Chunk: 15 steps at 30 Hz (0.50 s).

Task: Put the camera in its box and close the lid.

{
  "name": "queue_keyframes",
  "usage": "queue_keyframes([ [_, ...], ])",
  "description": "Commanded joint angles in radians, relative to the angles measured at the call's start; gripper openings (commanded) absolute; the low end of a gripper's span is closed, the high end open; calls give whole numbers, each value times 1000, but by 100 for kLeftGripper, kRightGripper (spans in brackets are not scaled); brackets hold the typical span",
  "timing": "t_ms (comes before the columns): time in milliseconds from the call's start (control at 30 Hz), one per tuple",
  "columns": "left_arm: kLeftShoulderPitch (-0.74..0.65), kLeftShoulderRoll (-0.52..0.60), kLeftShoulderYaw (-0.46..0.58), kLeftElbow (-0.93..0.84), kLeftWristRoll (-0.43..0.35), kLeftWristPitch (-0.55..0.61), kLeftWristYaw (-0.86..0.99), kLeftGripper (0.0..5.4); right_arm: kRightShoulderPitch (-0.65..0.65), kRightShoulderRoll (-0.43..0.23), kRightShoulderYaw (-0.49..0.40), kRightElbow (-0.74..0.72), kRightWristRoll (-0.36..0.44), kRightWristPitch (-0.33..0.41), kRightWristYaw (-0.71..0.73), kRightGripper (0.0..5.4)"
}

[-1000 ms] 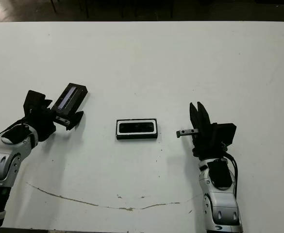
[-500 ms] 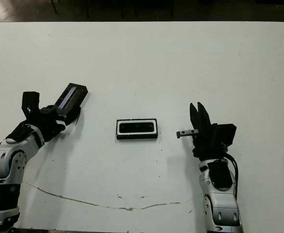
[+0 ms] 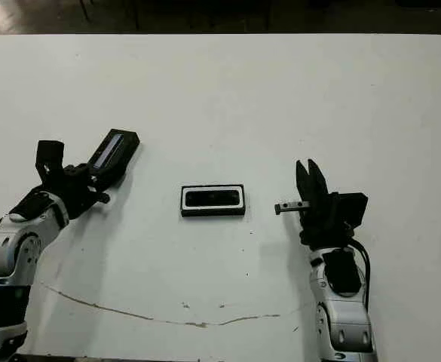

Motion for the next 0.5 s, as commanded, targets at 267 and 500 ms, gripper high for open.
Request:
queue_keyframes([
  [267, -65, 182, -7, -161, -31, -212, -274, 187, 21, -3, -10, 2, 35, 41, 13, 0],
  [500, -237, 270, -94, -122, -84, -185, -491, 187, 9, -8, -17, -8, 33, 71, 0, 0],
])
